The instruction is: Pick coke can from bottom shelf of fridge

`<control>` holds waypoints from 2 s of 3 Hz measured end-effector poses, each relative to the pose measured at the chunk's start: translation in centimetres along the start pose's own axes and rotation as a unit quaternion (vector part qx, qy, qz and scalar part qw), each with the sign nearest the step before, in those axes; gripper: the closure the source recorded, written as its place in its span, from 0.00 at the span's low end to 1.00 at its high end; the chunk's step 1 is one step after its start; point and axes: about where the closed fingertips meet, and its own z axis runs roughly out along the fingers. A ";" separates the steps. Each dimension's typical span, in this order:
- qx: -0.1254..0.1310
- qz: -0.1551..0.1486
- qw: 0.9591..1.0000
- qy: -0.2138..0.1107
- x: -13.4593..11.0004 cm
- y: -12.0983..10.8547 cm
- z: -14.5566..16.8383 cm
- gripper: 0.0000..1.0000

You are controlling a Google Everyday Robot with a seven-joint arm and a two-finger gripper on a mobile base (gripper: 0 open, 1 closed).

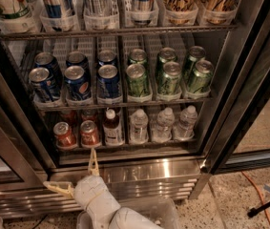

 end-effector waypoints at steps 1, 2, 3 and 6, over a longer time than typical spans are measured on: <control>-0.002 -0.001 1.000 0.001 0.9 -0.6 1.4 0.00; 0.001 0.001 1.000 -0.002 3.3 -2.3 4.2 0.00; 0.001 0.001 1.000 -0.002 3.3 -2.3 4.2 0.00; 0.001 0.001 1.000 -0.002 3.3 -2.3 4.2 0.32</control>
Offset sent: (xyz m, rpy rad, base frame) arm 0.0465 0.0122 -0.0219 0.0088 -0.0002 0.0024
